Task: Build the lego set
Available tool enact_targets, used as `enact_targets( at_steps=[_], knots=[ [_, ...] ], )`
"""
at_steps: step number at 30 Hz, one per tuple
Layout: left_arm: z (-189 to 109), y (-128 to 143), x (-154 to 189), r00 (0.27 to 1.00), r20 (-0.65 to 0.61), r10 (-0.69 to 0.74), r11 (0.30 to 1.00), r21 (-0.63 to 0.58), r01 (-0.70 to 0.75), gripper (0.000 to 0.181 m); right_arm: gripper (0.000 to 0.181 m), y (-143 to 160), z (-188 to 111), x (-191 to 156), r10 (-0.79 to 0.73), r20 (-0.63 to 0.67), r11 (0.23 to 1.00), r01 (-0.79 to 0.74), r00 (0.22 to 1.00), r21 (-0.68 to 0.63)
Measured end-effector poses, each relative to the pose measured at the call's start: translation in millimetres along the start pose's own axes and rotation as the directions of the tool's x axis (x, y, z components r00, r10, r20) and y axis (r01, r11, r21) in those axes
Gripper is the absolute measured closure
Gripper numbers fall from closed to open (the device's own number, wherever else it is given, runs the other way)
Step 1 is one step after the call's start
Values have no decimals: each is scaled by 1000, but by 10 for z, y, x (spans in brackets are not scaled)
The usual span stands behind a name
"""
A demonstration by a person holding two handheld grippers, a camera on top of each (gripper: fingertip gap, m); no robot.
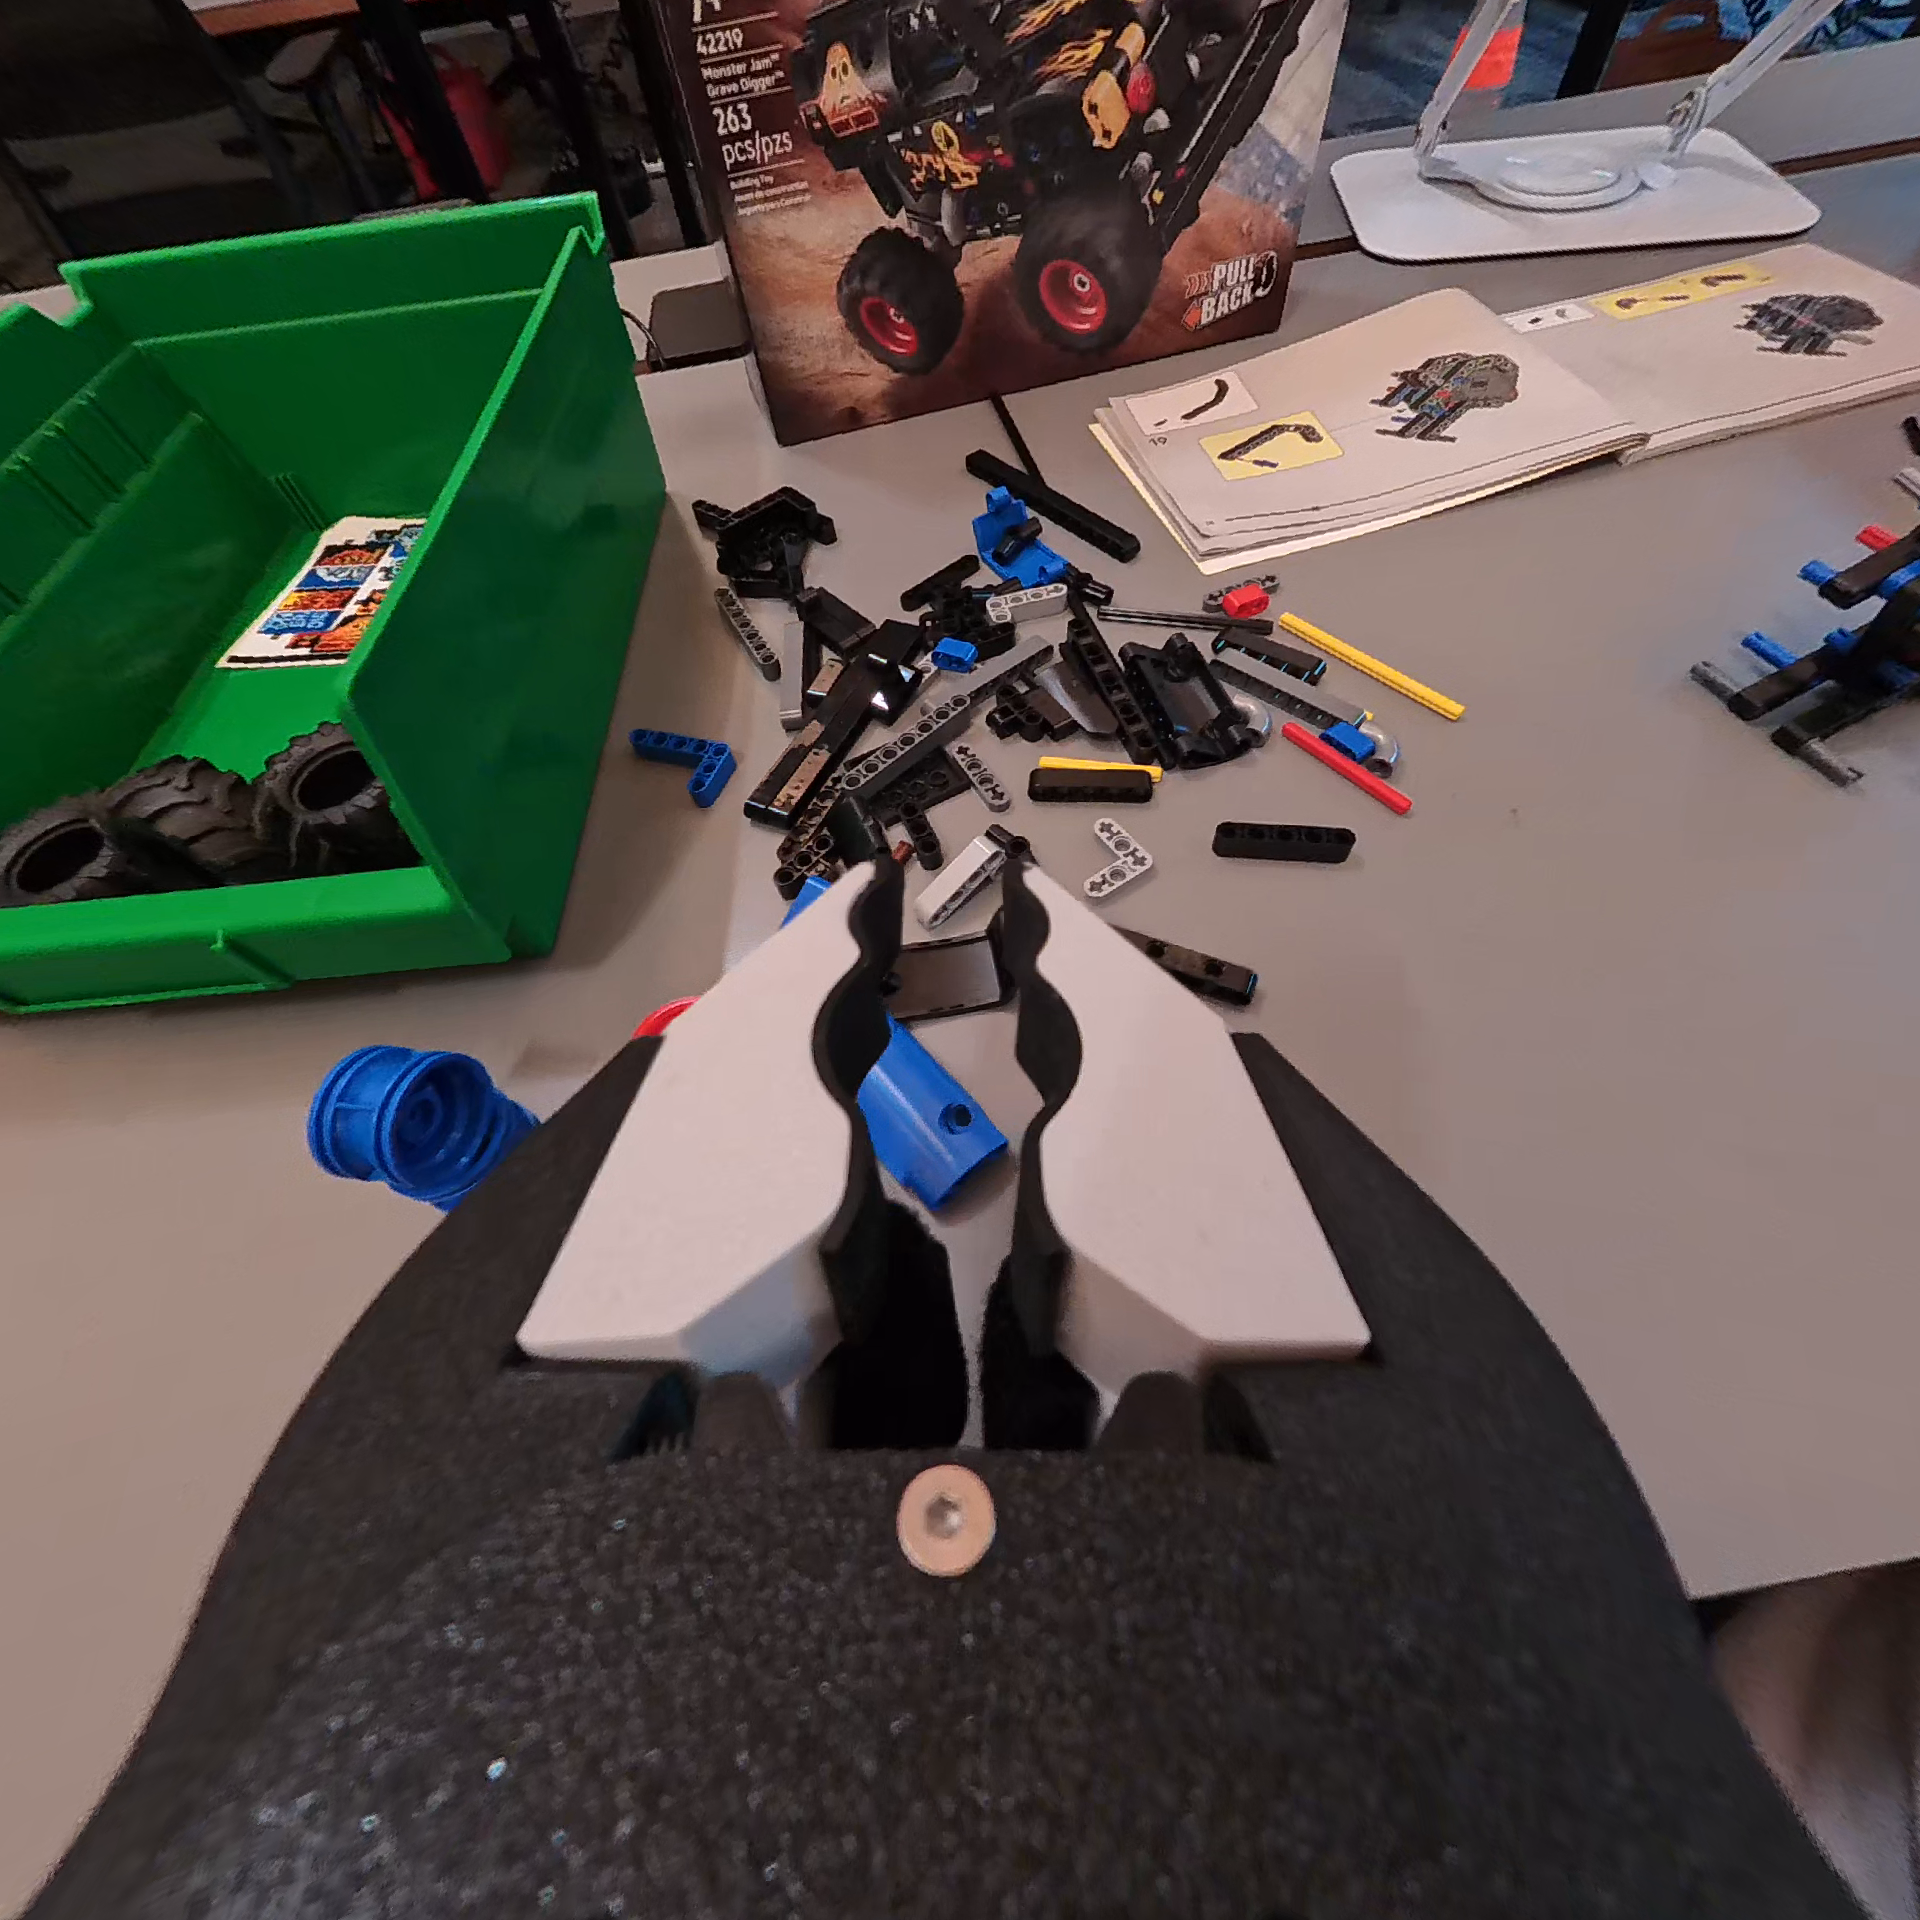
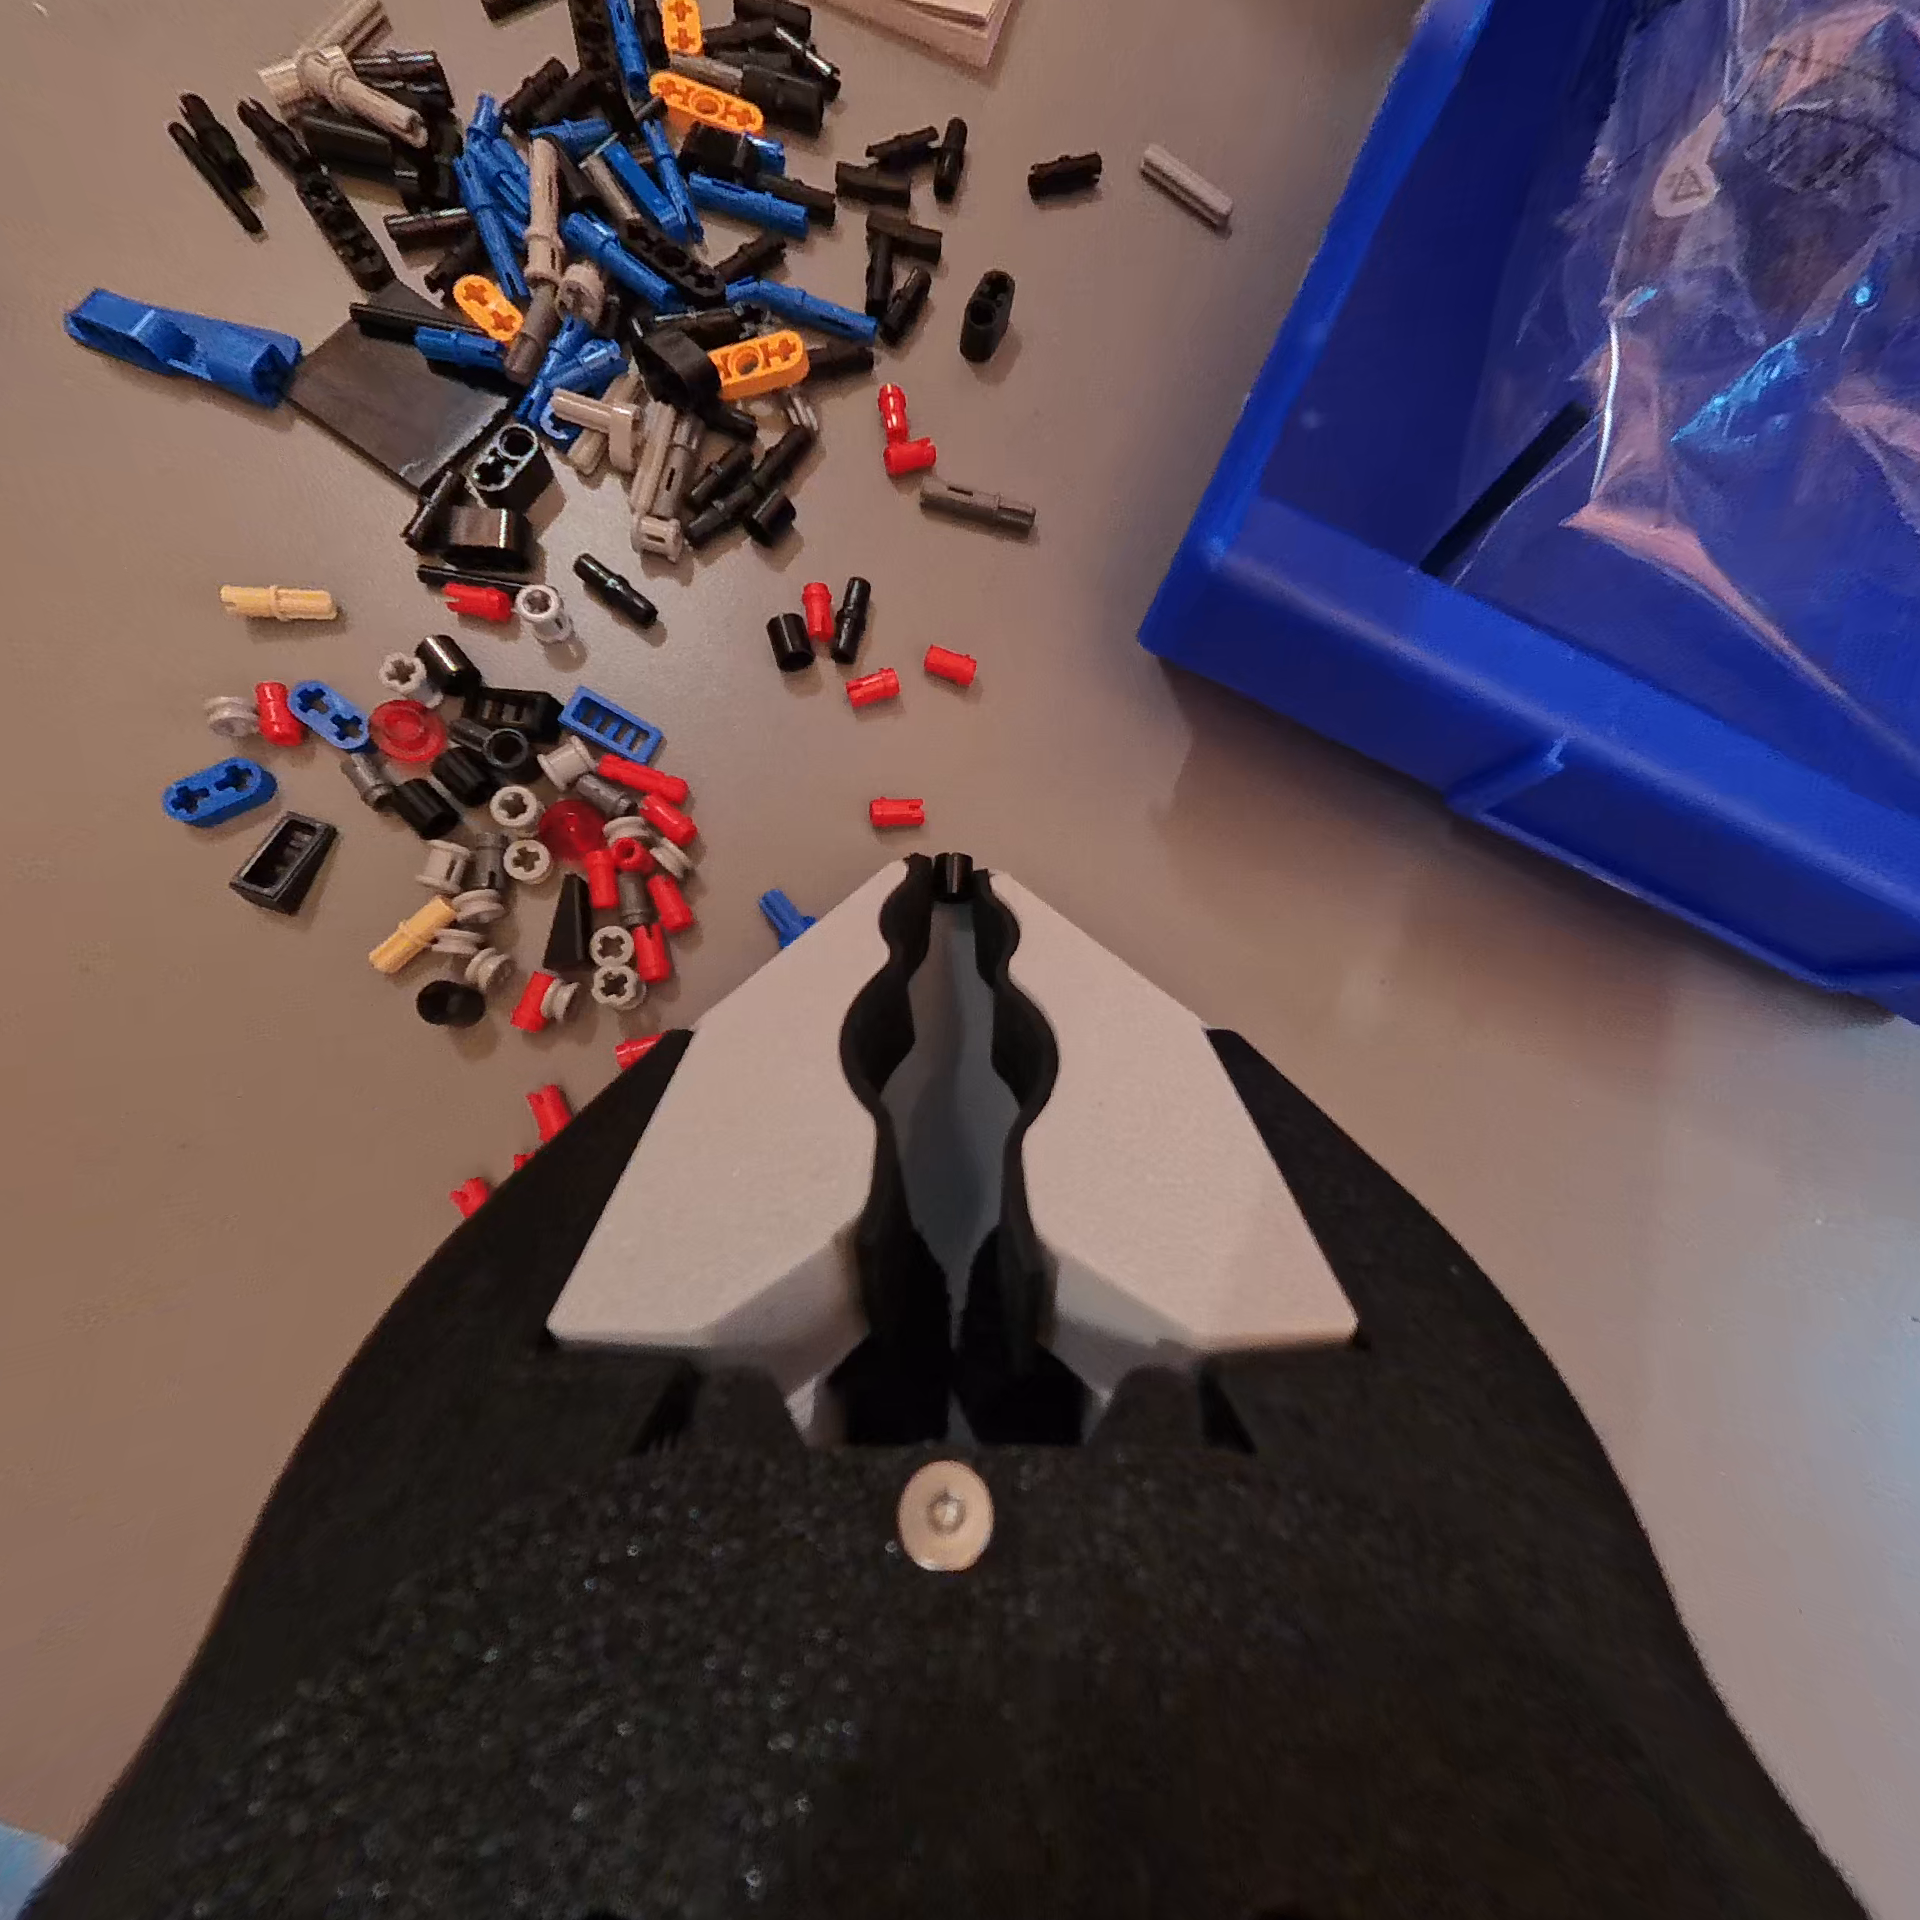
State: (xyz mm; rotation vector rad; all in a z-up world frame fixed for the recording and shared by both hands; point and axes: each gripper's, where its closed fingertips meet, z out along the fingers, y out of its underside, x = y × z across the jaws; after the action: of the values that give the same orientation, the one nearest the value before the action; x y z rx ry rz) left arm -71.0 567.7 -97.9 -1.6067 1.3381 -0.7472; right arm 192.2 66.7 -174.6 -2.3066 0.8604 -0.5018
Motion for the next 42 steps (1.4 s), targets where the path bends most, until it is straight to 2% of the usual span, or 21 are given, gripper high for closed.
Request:
enact_targets(
  at_steps=[1, 5, 9, 13, 16, 21, 26, 30, 32, 35, 37, 42],
  knots=[
    [12, -3, 13, 1000, -4, 2, 1000, -2, -2, 164, 173, -2, -1, 1, 2, 0, 1000, -2, 1000, 3],
    [81, -48, 94, 999, -30, 22, 1000, 1, -22, 164, 163, -22, -24, -11, 7, 12, 1000, -7, 1000, 8],
    [193, -97, 213, 996, -61, 66, 998, -1, -66, 164, 160, -199, -116, -36, -10, 12, 998, 9, 1000, 63],
    [333, -134, 321, 991, -80, 104, 994, -10, -105, 164, 160, -541, -208, -112, -39, 21, 986, 35, 999, 162],
    [439, -206, 436, 987, -107, 117, 993, 2, -117, 164, 160, -866, -223, -288, -82, 79, 967, 60, 993, 247],
    [647, -452, 815, 969, -226, 101, 994, 71, -87, 164, 158, -1369, -93, -593, -237, 218, 938, 164, 947, 307],
    [959, -650, 1256, 927, -354, 127, 990, 109, -94, 164, 158, -1744, 262, -861, -314, 354, 923, 197, 881, 329],
    [1169, -709, 1463, 914, -364, 182, 980, 139, -140, 164, 157, -1855, 616, -791, -317, 268, 920, 225, 910, 322],
    [1227, -702, 1582, 896, -397, 198, 978, 145, -151, 166, 157, -1839, 627, -771, -275, 262, 924, 180, 925, 338],
    [1231, -603, 1832, 817, -528, 232, 973, 118, -200, 167, 159, -1775, 628, -742, -219, 262, 929, 119, 940, 349],
    [1225, -618, 1913, 787, -568, 240, 971, 119, -210, 166, 159, -1722, 635, -747, -217, 265, 937, 124, 939, 327],
    [1333, -674, 1884, 794, -568, 216, 976, 117, -182, 166, 160, -1734, 603, -653, -228, 204, 926, 147, 952, 349]
  ],
)
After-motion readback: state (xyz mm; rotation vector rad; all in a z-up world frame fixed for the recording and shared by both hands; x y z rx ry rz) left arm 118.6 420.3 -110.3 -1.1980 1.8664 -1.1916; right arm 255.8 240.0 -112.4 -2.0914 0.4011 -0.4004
